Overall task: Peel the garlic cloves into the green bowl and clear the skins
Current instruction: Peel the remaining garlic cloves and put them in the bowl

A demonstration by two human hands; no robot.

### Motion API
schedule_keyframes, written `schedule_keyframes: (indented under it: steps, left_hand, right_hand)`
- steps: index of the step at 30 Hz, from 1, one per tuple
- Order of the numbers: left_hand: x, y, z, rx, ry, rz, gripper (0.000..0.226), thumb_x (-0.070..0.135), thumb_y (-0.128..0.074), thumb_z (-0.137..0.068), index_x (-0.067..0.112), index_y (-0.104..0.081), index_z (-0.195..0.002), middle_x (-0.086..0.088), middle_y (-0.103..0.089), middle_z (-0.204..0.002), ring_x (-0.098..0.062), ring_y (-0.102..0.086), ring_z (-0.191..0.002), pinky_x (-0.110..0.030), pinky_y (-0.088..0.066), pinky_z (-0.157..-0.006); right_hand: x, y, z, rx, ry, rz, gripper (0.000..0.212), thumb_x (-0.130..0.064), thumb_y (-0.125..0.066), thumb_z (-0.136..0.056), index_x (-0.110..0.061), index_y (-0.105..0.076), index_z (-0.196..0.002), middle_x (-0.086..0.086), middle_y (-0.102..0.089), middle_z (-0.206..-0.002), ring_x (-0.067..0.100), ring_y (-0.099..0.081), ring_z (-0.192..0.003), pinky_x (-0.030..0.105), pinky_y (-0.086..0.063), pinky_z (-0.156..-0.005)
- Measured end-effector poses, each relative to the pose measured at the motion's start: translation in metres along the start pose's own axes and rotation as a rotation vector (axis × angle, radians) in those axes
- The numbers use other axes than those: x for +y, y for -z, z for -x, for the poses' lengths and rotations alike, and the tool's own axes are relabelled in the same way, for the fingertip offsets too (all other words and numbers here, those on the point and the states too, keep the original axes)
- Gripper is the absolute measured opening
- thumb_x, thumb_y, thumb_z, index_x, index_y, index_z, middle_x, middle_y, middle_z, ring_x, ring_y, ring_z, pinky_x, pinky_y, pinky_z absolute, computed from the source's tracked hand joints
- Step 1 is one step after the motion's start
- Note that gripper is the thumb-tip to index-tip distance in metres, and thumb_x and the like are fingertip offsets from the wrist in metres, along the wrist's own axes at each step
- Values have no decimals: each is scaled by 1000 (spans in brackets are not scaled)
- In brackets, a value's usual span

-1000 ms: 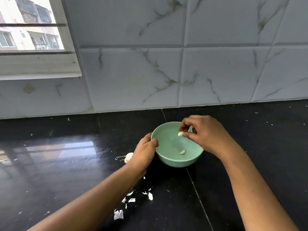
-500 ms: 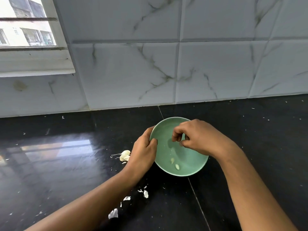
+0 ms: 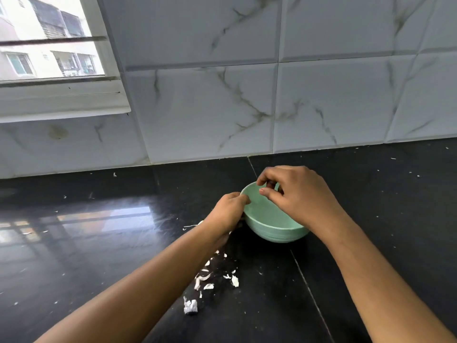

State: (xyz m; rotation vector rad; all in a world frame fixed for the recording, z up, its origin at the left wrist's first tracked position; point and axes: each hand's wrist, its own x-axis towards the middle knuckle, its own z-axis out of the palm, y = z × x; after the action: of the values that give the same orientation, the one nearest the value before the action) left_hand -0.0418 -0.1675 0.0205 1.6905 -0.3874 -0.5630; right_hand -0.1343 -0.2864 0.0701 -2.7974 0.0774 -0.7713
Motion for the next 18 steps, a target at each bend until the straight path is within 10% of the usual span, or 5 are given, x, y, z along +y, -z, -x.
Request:
schedule_keyframes:
  steps: [7,18]
  left_hand:
    - [5,77,32,178,-168,-40,12,23,-54,-95,24,-64,-101,-6,-67,-111,-17,-60,-101,-30,-48,-79]
    - [-56,135,57,256,-273,-984,5,34,-68,-84,35,-71,-87,16,-61,-80,-2,-55,-75,-18,-42,-67]
  right_hand:
    - [-53,-32,13,97,83,-292,4,-22,-66,-84,-22,-68,-87,-6,-67,-82,17,-61,-74,38,-50,-67]
    - [-66,-102,15,-222,-21,-4,22,-29,-51,-96,-14,-60,-108,4,-56,-107,27,-60,-94,38,-46,-80]
